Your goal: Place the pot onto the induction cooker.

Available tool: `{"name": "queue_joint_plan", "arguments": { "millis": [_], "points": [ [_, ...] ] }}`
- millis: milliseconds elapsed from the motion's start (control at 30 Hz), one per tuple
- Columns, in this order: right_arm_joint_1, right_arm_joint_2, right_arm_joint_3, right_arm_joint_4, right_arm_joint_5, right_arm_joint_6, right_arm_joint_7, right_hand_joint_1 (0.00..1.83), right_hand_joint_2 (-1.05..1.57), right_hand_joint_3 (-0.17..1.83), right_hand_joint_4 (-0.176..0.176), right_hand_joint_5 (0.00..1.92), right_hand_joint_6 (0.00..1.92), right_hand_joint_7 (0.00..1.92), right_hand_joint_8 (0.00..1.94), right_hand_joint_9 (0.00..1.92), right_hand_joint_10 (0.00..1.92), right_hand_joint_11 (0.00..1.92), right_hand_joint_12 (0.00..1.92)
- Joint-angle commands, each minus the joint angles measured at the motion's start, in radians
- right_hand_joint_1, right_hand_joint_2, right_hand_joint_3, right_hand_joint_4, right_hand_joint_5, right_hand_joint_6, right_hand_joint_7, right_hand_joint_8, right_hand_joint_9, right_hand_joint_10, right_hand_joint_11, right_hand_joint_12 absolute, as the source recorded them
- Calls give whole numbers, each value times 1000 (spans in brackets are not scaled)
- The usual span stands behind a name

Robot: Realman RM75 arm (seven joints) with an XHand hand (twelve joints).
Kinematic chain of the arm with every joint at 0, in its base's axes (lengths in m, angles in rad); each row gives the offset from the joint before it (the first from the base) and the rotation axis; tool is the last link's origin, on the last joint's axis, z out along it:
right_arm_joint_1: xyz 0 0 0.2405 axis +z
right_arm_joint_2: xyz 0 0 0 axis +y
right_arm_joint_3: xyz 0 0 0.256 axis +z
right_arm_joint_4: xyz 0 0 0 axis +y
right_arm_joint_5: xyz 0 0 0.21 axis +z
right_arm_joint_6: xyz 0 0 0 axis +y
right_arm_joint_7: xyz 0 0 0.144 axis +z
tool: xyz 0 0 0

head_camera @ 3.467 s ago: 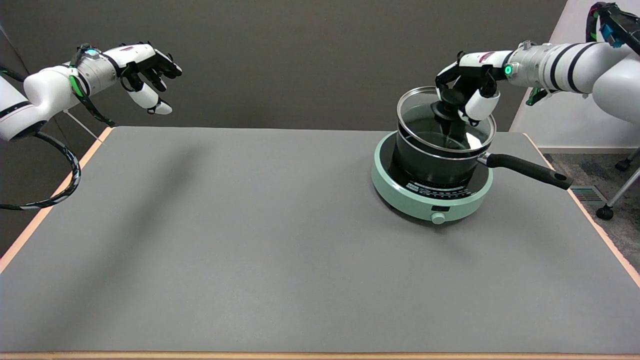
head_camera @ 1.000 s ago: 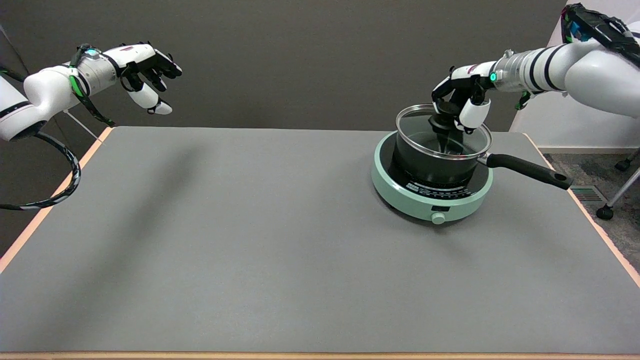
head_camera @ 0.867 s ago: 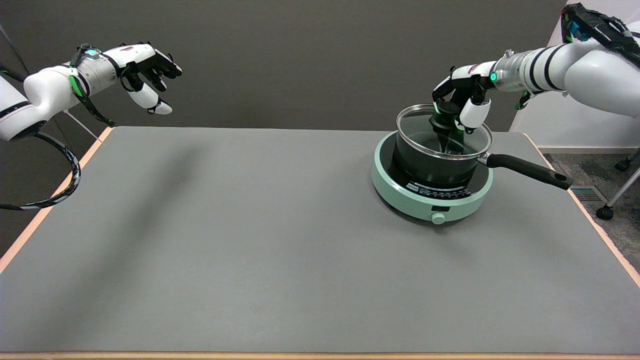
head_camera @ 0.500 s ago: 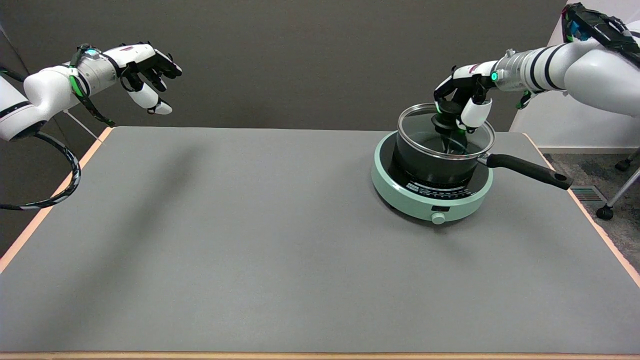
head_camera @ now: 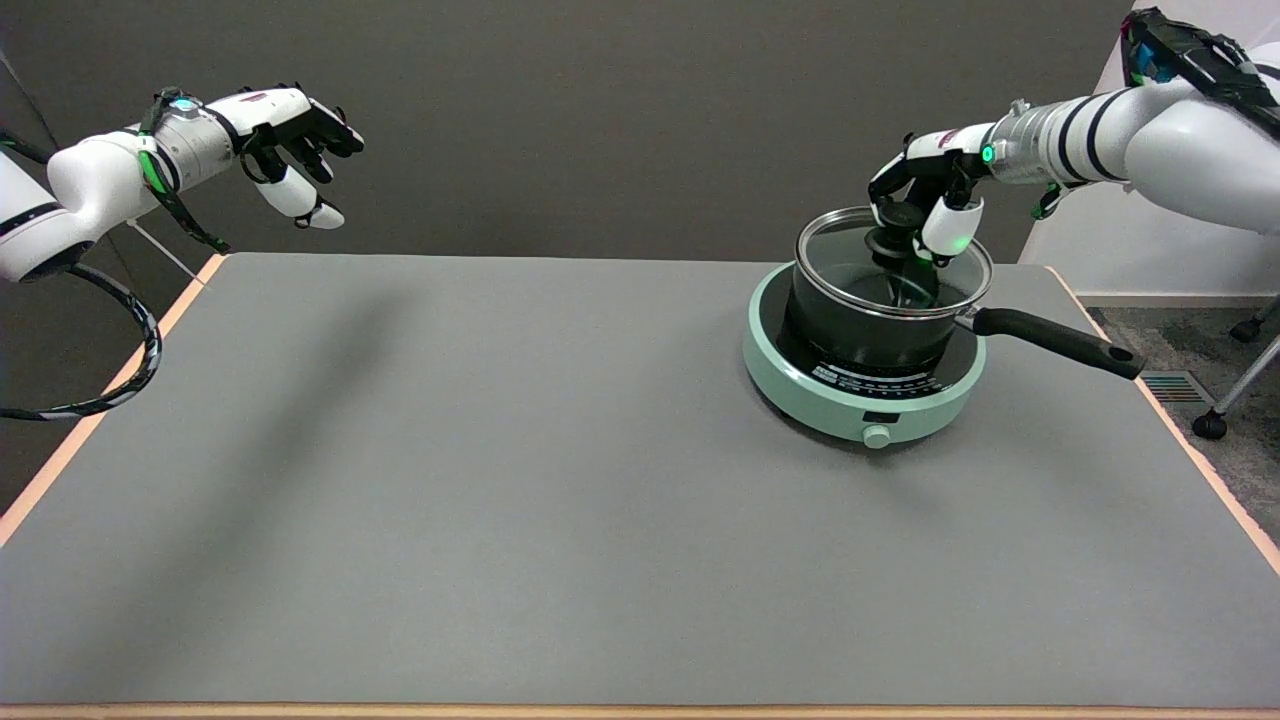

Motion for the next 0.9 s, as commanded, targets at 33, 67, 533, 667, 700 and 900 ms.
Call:
{"name": "queue_joint_plan", "arguments": {
  "millis": [33,67,533,667,700,900],
  "points": [
    [5,-10,-3,-14,4,19,0,1345,740,1141,176,454,1772,790,1813,812,1921,601,1921],
    [5,-10,-3,-14,5,21,0,1345,740,1141,176,455,1772,790,1813,812,1921,601,1921],
    [1,-12,-6,-17,6,24,0,1345,741,1139,176,455,1770,790,1811,813,1921,600,1921],
    [-2,-10,-6,-21,6,24,0,1345,741,1139,176,454,1771,790,1812,812,1921,600,1921],
    [-2,-11,-6,-22,6,24,0,1345,741,1140,176,454,1771,790,1812,812,1921,600,1921],
    [-2,-12,-8,-27,6,24,0,1345,740,1142,176,454,1773,791,1813,812,1921,600,1921]
  ]
}}
